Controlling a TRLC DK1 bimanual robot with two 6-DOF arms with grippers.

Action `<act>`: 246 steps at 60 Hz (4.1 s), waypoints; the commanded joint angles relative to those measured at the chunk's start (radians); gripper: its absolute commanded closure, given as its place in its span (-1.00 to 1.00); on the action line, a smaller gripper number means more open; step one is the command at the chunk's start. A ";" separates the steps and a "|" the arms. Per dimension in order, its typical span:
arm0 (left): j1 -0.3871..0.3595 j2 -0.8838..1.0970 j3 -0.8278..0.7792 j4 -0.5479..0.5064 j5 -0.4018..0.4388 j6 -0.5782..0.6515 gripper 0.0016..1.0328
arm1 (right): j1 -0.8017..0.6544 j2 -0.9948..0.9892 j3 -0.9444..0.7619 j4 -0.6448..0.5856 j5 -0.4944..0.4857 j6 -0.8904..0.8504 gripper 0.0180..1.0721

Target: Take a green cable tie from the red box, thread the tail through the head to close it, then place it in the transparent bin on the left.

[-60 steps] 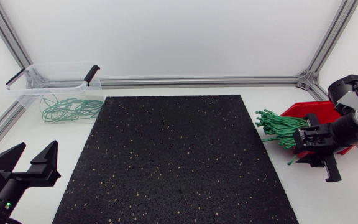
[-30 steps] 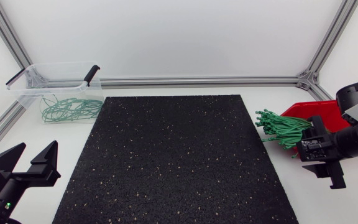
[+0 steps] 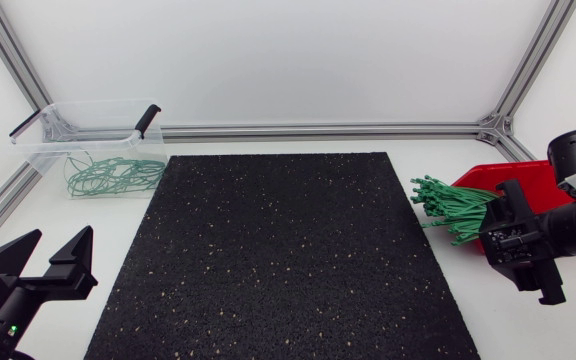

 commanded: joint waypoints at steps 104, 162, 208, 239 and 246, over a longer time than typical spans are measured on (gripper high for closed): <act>-0.002 -0.007 -0.035 -0.063 -0.011 -0.019 -0.91 | 0.007 0.128 -0.183 0.362 0.085 -0.061 0.21; -0.006 -0.007 -0.035 -0.063 -0.012 -0.019 -0.91 | 0.055 0.123 -0.235 0.474 0.114 -0.095 0.53; -0.010 -0.005 -0.035 -0.063 -0.012 -0.019 -0.91 | 0.075 -0.053 -0.231 0.419 0.107 -0.115 0.89; -0.021 -0.007 -0.035 -0.063 -0.012 -0.019 -0.91 | 0.188 -0.213 0.044 0.151 0.087 0.298 0.89; -0.018 -0.007 -0.035 -0.063 -0.012 -0.019 -0.91 | 0.219 -0.238 0.065 0.163 0.096 0.350 0.89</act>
